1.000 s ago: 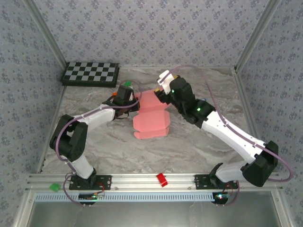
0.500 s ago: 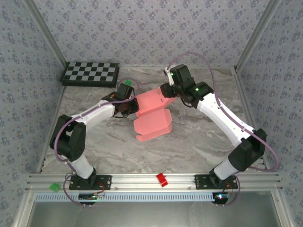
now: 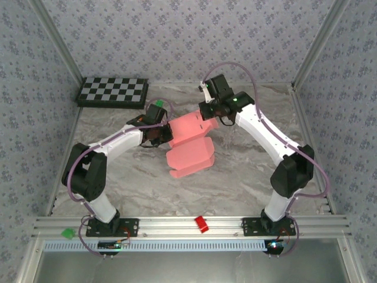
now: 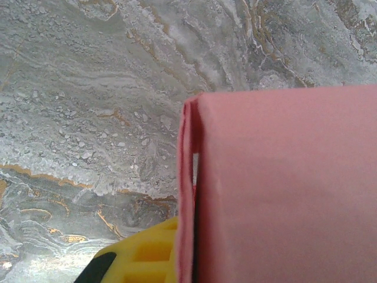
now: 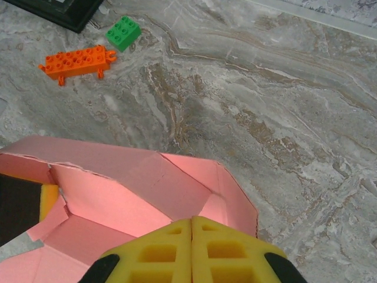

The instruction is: Fold the paper box

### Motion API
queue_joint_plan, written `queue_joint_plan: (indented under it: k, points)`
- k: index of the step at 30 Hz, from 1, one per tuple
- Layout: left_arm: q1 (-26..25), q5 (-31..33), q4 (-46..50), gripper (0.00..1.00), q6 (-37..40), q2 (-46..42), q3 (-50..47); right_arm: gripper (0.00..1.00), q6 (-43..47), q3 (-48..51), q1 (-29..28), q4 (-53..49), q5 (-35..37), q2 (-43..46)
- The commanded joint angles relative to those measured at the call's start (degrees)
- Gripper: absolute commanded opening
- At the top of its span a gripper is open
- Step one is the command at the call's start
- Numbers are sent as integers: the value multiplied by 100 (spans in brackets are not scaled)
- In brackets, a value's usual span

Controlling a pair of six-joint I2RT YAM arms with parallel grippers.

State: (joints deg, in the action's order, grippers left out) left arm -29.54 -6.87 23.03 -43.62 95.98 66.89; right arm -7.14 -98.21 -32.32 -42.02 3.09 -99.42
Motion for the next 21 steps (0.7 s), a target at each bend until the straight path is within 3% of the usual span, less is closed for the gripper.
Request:
queue_joint_plan:
  k: [1, 11, 21]
  points:
    - [-9, -128, 126, 0, -59, -241, 155, 6, -51, -334, 27, -313, -81, -219]
    - [-9, -97, 58, 0, -155, -326, 40, 5, -124, -454, -88, -520, 211, -517]
    - [-13, -198, -60, 0, -345, -307, 15, 3, -461, -128, -49, -215, -669, -499]
